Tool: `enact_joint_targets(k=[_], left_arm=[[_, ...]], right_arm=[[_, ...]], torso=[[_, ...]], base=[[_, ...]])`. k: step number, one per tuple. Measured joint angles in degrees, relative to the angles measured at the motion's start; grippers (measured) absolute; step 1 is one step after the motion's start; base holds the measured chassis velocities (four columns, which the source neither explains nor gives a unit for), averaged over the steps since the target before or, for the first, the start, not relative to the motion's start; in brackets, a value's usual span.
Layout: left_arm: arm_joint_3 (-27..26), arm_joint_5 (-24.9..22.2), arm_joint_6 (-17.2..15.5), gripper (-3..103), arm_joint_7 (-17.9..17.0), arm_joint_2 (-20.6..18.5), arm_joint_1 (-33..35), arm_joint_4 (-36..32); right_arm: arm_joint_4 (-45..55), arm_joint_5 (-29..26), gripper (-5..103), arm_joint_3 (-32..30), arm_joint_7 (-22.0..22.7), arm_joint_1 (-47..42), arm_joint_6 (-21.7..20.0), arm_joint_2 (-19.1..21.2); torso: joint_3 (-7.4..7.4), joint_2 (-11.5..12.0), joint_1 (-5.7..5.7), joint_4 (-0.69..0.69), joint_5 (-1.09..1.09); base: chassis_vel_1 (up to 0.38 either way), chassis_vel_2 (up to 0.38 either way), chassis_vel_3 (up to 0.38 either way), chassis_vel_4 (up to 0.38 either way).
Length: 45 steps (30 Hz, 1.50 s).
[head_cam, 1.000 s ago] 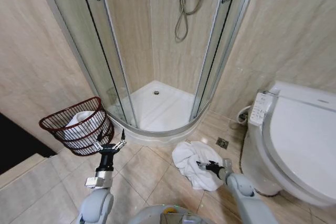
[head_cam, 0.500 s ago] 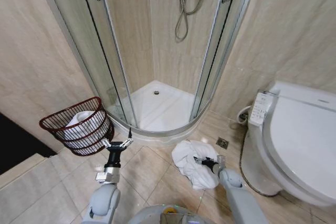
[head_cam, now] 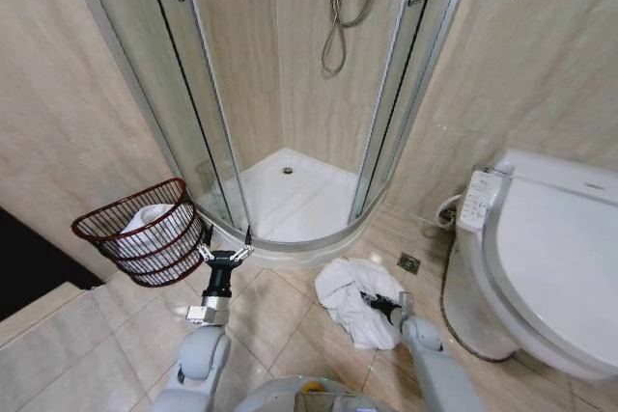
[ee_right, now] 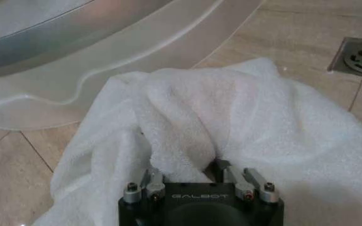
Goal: Discard the used towel into the hamper.
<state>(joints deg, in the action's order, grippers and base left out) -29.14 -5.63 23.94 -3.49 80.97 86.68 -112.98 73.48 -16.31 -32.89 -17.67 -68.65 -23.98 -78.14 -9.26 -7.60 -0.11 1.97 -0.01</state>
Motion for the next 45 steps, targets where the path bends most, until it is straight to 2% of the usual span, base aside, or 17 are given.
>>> enact_joint_targets(k=[1, 2, 6, 9, 14, 17, 18, 22, 23, 25, 28, 31, 33, 34, 37, 43, 45], left_arm=[[0.0, 0.0, 0.0, 100, 0.0, 0.0, 0.0, 0.0], [0.07, -0.17, 0.1, 100, 0.1, -0.1, -0.16, 0.22], [0.0, -0.84, 0.12, 100, 0.53, -0.27, -0.43, 0.27], [0.01, -1.12, 0.15, 100, 0.69, -0.14, -0.79, 0.5], [-0.12, -1.41, 0.2, 100, 0.74, -0.1, -0.67, 0.46], [-0.43, -1.89, 0.5, 100, 0.77, -0.13, -0.66, 0.47], [-0.43, -1.89, 0.5, 100, 0.77, -0.13, -0.66, 0.47], [-0.14, -2.12, 1.26, 100, 0.8, 0.25, -0.92, 1.3], [-0.14, -2.12, 1.26, 100, 0.8, 0.25, -0.92, 1.3], [0.31, -2.11, 1.65, 100, 0.8, 0.44, -0.83, 1.37], [0.42, -2.14, 1.84, 100, 0.8, 0.53, -0.6, 1.15], [0.38, -2.18, 2.23, 100, 0.8, 0.67, -0.37, 0.92], [0.37, -2.29, 2.8, 100, 0.8, 0.71, 0.1, 0.9], [0.37, -2.29, 2.8, 100, 0.8, 0.71, 0.1, 0.9], [0.5, -2.45, 3.22, 100, 0.79, 0.71, 0.59, 0.92], [0.48, -3.01, 3.25, 100, 0.78, 0.55, 0.64, 0.89], [0.35, -3.36, 3.1, 100, 0.79, 0.4, 0.73, 0.68]], right_arm=[[0.0, 0.0, 46, 0.0, 0.0, 0.0, 0.0, 0.0], [0.14, 0.02, 35, -0.06, 0.13, -0.19, 0.5, -0.13], [0.77, 0.0, 24, -0.06, 0.42, -0.41, 0.67, -0.32], [0.69, -0.08, 9, -0.05, 0.86, -0.24, 0.99, -0.97], [-0.11, -0.21, 5, 0.01, 2.4, 0.16, 3.81, -1.28], [1.27, 1.64, 5, -0.18, 7.59, -0.41, 11.04, -1.88], [1.27, 1.64, 5, -0.18, 7.59, -0.41, 11.04, -1.88], [5.36, 14.87, 5, -1.42, 15.74, -2.77, 25.4, -3.75], [5.36, 14.87, 5, -1.42, 15.74, -2.77, 25.4, -3.75], [9.99, 19.84, 5, -1.36, 20.03, -4.8, 31.37, -3.76], [15.07, 21.69, 5, -1.9, 21.43, -6.44, 33.01, -3.93], [21.55, 22.08, 5, -2.45, 22.42, -8.43, 33.48, -3.63], [30.37, 21.89, 5, -3.2, 22.91, -10.69, 32.86, -3.24], [30.37, 21.89, 5, -3.2, 22.91, -10.69, 32.86, -3.24], [40.37, 20.48, 5, -4.01, 22.6, -12.48, 29.54, -3.76], [51.2, 17.65, 5, -4.66, 22.09, -14.74, 24.86, -3.55], [57.68, 14.96, 5, -4.81, 21.03, -17.24, 21.79, -3.85]], torso=[[0.0, 0.0, 0.0, 0.0, 0.0], [0.0, 0.0, 0.0, 0.01, 0.0], [0.0, 0.0, 0.0, 0.02, 0.01], [0.0, 0.0, 0.0, 0.02, 0.01], [0.0, 0.0, 0.0, 0.02, 0.01], [-0.01, 0.0, 0.0, 0.03, 0.02], [-0.01, 0.0, 0.0, 0.03, 0.02], [-0.01, 0.0, 0.0, 0.03, 0.02], [-0.01, 0.0, 0.0, 0.03, 0.02], [-0.01, 0.0, 0.0, 0.01, 0.01], [-0.01, 0.0, 0.0, 0.02, 0.01], [0.0, 0.0, 0.0, 0.02, 0.0], [0.0, 0.0, 0.0, 0.01, 0.02], [0.0, 0.0, 0.0, 0.01, 0.02], [0.0, 0.0, 0.0, 0.02, 0.01], [0.0, 0.0, 0.0, 0.03, 0.02], [0.0, 0.0, 0.01, 0.01, -0.01]], base=[[0.0, 0.0, 0.0, 0.0], [0.0, 0.0, 0.0, 0.0], [0.0, 0.0, 0.0, 0.0], [0.0, 0.0, 0.0, 0.0], [0.0, 0.0, 0.0, 0.0], [0.0, 0.0, 0.0, 0.0], [0.0, 0.0, 0.0, 0.0], [0.0, 0.0, 0.0, 0.0], [0.0, 0.0, 0.0, 0.0], [0.0, 0.0, 0.0, 0.0], [0.0, 0.0, 0.0, 0.0], [0.0, 0.0, 0.0, 0.0], [0.0, 0.0, 0.0, 0.0], [0.0, 0.0, 0.0, 0.0], [0.0, 0.0, 0.0, 0.0], [0.0, 0.0, 0.0, 0.0], [0.0, 0.0, 0.0, 0.0]])
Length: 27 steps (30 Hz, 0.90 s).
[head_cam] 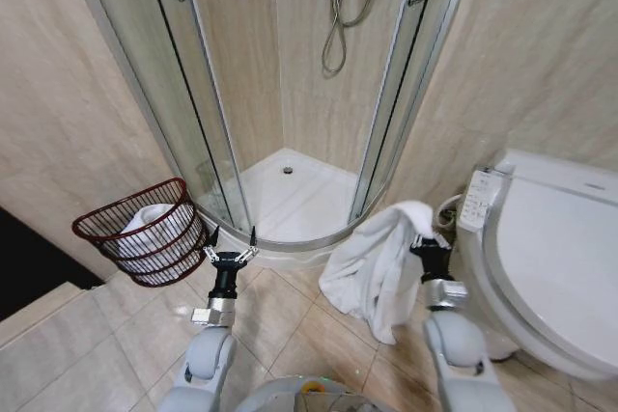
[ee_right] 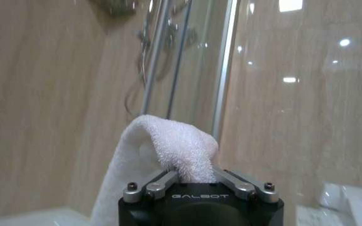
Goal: Discard the used towel into the hamper.
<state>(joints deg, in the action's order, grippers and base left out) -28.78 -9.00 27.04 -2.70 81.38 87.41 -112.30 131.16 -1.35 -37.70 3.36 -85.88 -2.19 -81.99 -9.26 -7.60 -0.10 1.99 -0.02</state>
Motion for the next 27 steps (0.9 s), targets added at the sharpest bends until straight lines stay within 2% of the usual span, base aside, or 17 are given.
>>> enact_joint_targets(k=[4, 9, 14, 21, 27], left_arm=[[-0.1, -0.29, -0.23, 100, 0.19, -0.23, 0.62, -0.28], [-0.32, -0.32, -0.66, 100, 1.66, -0.5, 1.33, -0.75], [-0.31, -0.19, -0.73, 100, 1.73, -0.25, 1.25, -0.83], [-0.44, -0.11, -0.74, 100, 1.75, -0.28, 1.15, -0.79], [-0.54, -0.08, -0.6, 100, 1.79, -0.34, 0.8, -0.26]], right_arm=[[5.29, -1.68, 5, 0.44, -0.99, -3.88, -1.3, -1.23], [6.53, -0.43, 5, 0.37, -1.46, -5.63, 0.41, -2.49], [7.09, 0.25, 5, 0.49, -1.27, -5.69, 0.6, -2.75], [7.56, 2.5, 5, 1.72, -1.32, -6.05, 1.77, -4.51], [8.06, 7.18, 5, 3.09, -1.64, -7.44, 4.58, -5.57]], torso=[[0.0, 0.0, 0.0, 0.0, 0.0], [0.0, 0.0, 0.0, 0.01, 0.02], [0.0, 0.0, 0.0, 0.0, 0.02], [0.0, 0.0, 0.0, 0.01, 0.02], [0.0, 0.0, 0.0, 0.01, 0.01]], base=[[0.0, 0.0, 0.0, 0.0], [0.0, 0.0, 0.0, 0.0], [0.0, 0.0, 0.0, 0.0], [0.012, 0.02, 0.014, 0.023], [0.048, 0.052, 0.055, 0.05]])
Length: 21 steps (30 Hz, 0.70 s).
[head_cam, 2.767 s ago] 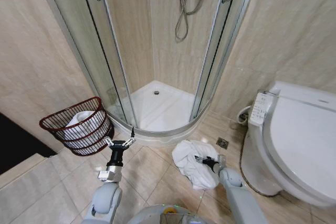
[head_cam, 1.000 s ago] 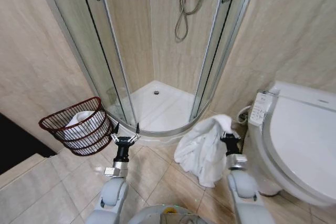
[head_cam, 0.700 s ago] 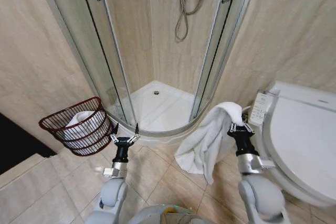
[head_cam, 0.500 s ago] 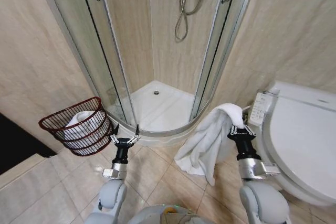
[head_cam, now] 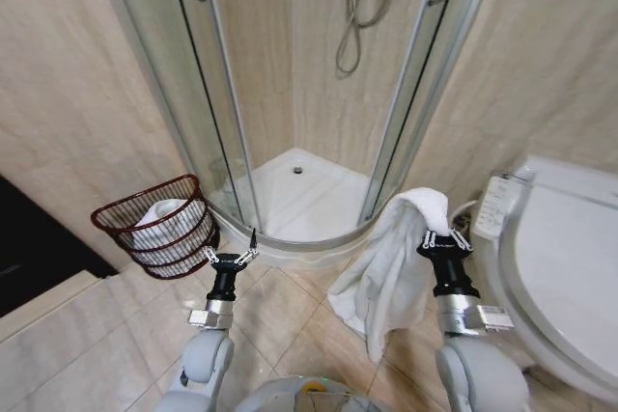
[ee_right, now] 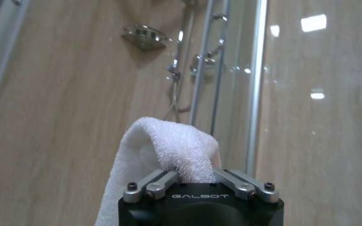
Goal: Discard the used towel into the hamper.
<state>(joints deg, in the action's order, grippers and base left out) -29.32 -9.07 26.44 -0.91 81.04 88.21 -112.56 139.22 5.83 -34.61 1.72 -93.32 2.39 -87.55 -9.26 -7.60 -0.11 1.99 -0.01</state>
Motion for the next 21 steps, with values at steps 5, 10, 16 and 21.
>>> enact_joint_targets(k=[5, 10, 16, 21], left_arm=[[0.02, -0.01, 0.52, 100, 0.01, 0.0, -0.08, 0.9], [-0.13, -0.03, 0.6, 100, 0.01, -0.06, -0.24, 1.12], [-0.28, -0.13, 0.6, 100, 0.01, -0.06, -0.21, 1.12], [-0.23, -0.06, 0.64, 100, 0.03, -0.06, -0.21, 1.22]], right_arm=[[-0.65, 2.27, 5, 0.31, -0.56, -0.73, 1.9, -0.77], [-0.48, 2.55, 5, 0.9, -0.68, -0.84, 2.0, -0.67], [-0.31, 2.73, 5, 1.37, -0.69, 0.05, 1.4, -0.27], [-0.65, 3.43, 5, 1.36, -0.73, 0.22, 1.23, -0.28]], torso=[[0.0, 0.0, 0.0, 0.0, 0.0], [0.0, 0.0, 0.0, -0.01, 0.01], [0.0, 0.0, 0.0, 0.0, 0.01], [0.0, 0.0, 0.0, 0.0, 0.01]], base=[[0.023, 0.024, 0.019, 0.035], [0.0, 0.0, 0.0, 0.0], [0.016, 0.014, 0.015, 0.017], [0.039, 0.055, 0.052, 0.057]])
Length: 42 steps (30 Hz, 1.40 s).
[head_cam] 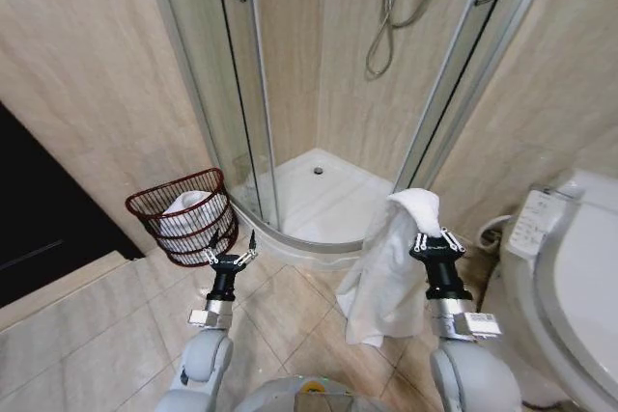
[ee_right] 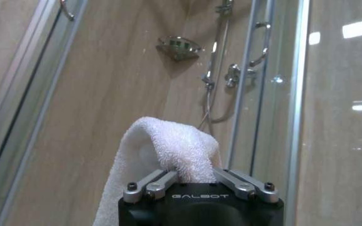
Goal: Discard the used towel into the hamper.
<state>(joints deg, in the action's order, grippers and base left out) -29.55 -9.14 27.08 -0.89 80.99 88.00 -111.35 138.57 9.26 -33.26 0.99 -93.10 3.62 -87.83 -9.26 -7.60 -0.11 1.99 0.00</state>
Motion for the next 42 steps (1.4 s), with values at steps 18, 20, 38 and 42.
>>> enact_joint_targets(k=[18, 20, 38, 42], left_arm=[[0.81, 0.23, 1.65, 100, 0.7, 0.26, 0.25, 0.41], [0.78, 0.3, 1.64, 100, 0.71, 0.24, 0.44, 0.52], [0.44, 0.41, 1.83, 100, 0.79, 0.15, 0.73, 0.76], [0.19, 0.41, 2.11, 100, 0.79, 0.09, 0.82, 0.86]], right_arm=[[-1.71, 2.45, 5, 0.66, 0.2, 0.66, 0.22, -0.05], [-1.71, 2.63, 5, 0.72, 0.21, 0.78, 0.23, -0.01], [-1.63, 3.15, 5, 1.23, -0.48, 0.99, 0.17, -0.01], [-1.62, 3.15, 5, 1.32, -0.56, 1.09, 0.06, 0.02]], torso=[[0.0, 0.0, 0.0, -0.01, 0.0], [0.0, 0.0, 0.0, 0.0, 0.0], [0.0, 0.0, 0.0, 0.01, -0.01], [0.0, 0.0, -0.01, 0.0, -0.02]], base=[[0.008, 0.009, 0.003, 0.003], [0.066, 0.075, -0.068, -0.072], [0.111, 0.106, -0.023, -0.02], [0.141, 0.139, 0.003, -0.004]])
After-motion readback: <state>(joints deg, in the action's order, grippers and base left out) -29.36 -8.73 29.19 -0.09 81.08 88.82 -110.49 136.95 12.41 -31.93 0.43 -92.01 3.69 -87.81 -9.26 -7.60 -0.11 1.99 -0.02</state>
